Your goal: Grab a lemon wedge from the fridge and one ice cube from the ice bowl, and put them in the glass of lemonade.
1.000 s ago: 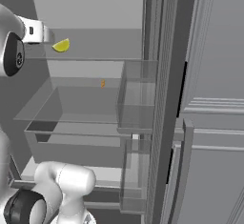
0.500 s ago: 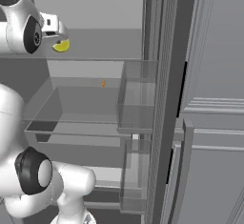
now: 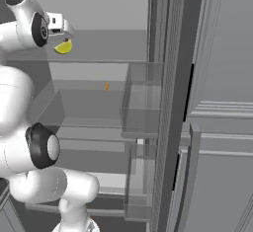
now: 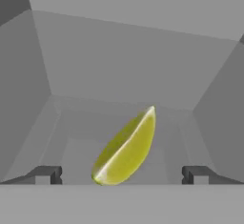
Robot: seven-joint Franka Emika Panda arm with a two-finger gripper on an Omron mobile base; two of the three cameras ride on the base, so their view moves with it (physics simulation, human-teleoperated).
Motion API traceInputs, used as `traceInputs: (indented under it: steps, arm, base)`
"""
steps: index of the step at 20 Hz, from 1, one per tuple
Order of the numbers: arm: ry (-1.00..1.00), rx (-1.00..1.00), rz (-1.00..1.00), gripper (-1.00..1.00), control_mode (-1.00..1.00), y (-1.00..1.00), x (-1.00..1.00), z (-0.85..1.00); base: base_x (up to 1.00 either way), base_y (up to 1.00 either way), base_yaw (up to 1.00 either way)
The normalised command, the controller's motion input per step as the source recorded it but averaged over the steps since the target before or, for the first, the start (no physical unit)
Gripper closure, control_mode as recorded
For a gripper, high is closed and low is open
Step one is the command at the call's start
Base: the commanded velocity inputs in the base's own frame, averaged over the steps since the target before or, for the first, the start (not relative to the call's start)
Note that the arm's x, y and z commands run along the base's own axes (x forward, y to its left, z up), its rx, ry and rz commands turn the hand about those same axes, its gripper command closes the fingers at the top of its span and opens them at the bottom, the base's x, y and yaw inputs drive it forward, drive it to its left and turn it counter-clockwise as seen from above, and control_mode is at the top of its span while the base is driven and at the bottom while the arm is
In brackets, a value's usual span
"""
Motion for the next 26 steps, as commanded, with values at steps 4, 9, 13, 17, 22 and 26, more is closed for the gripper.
traceInputs:
  steps: [4, 9, 13, 17, 22, 26]
  arm:
    - [0.00, 0.02, -0.14, -1.00, -1.00, 0.32, 0.59, -0.16]
    - [0.05, 0.06, -0.17, -1.00, -1.00, -0.44, -0.04, 0.00]
    - [0.04, 0.12, -0.17, -1.00, -1.00, -0.64, -0.31, -0.05]
    - [0.04, 0.01, -0.04, -1.00, -1.00, 0.03, 0.10, -0.24]
    - [0.05, 0.00, -0.01, -1.00, -1.00, 0.26, 0.46, 0.00]
    - [0.08, 0.00, -0.01, -1.00, -1.00, 0.17, 0.16, -0.01]
  base:
    - [0.00, 0.00, 0.00]
    - [0.00, 0.00, 0.00]
    - [0.00, 0.00, 0.00]
    - [0.00, 0.00, 0.00]
    - [0.00, 0.00, 0.00]
    - [0.00, 0.00, 0.00]
